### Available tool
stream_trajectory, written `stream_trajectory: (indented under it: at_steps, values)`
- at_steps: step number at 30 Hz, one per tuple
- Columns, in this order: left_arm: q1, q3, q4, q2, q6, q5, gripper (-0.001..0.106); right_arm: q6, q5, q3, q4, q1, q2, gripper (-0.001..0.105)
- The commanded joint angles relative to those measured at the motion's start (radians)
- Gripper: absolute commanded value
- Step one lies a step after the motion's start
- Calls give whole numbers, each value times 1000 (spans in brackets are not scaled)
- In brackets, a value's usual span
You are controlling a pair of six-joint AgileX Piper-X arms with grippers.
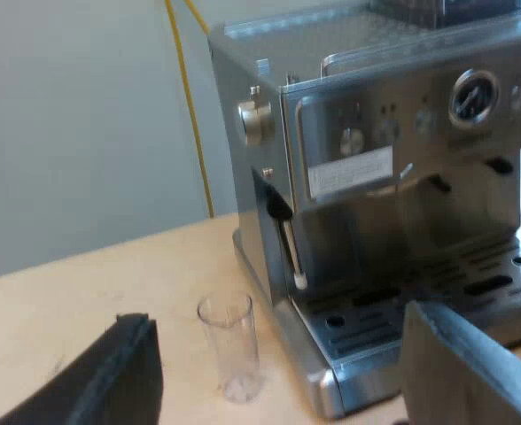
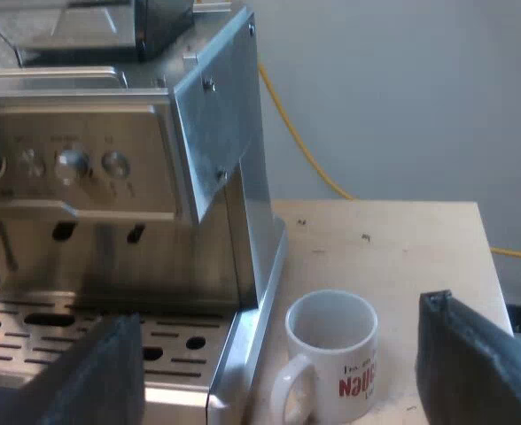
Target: Grind coffee beans and then tamp
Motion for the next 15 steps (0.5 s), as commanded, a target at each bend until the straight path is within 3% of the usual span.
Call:
stream_trajectory:
  at_steps: [1,15]
  values:
    - [-1,11,13,-41,-1,-18,59,-5,-10,36,-3,-4,-56,66]
    - [-1,188,-48,-39,-1,-33,59,34,-53,211,-3,-4,-57,66]
